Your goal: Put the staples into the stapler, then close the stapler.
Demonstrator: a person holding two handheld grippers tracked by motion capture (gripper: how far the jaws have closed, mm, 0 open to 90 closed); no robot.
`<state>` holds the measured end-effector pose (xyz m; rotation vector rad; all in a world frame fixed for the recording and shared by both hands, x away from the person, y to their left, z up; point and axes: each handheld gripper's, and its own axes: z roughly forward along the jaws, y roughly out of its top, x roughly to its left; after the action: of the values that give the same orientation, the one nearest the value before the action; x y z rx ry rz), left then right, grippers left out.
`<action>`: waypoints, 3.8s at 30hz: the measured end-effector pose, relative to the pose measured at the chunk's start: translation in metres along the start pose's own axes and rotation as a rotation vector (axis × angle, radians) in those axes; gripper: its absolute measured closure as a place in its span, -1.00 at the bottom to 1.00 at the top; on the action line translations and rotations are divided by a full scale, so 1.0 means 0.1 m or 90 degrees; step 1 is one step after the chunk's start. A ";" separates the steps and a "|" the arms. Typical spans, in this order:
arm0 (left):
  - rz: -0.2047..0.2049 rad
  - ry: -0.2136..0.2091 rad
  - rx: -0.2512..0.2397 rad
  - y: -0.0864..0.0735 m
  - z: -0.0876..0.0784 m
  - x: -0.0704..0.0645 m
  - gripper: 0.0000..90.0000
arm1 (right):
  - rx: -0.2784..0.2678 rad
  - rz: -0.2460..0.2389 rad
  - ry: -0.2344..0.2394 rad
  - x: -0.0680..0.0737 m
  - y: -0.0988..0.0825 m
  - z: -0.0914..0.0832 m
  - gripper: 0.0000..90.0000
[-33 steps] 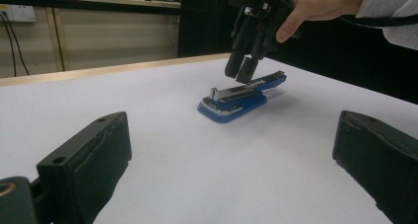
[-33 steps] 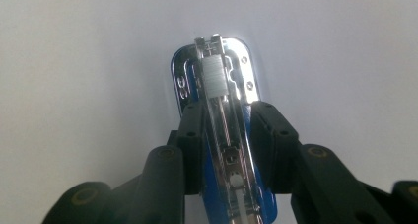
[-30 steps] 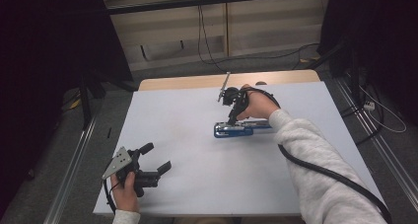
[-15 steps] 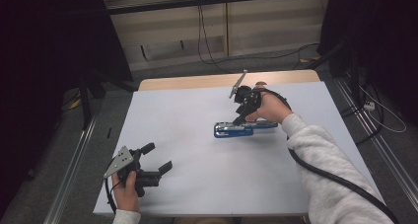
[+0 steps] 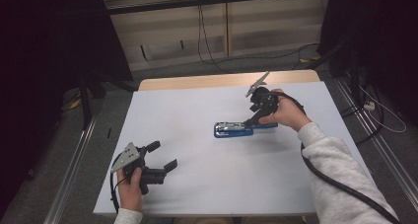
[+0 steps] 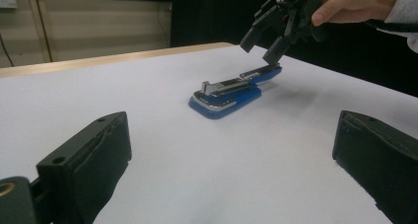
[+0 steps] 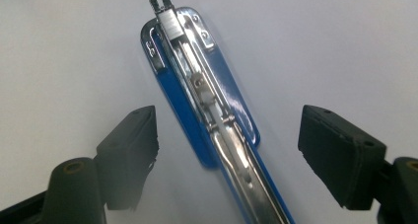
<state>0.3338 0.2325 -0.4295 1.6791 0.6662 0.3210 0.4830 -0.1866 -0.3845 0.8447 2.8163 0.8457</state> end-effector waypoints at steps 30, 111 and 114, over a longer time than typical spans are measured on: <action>-0.043 -0.011 0.046 0.13 0.53 0.04 -0.97 | -0.102 0.101 -0.074 0.00 -0.82 -0.33 -0.68; 0.003 0.069 0.302 0.09 1.86 0.07 1.00 | -0.073 0.176 -0.150 0.00 -1.27 -0.08 1.00; -0.005 0.066 0.306 0.09 1.86 0.07 1.00 | -0.070 0.176 -0.153 0.00 -1.24 -0.06 1.00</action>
<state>0.4443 0.0864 -0.4628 2.1258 0.8762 0.2548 0.4213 -0.2759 -0.4455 1.2447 2.4595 0.8546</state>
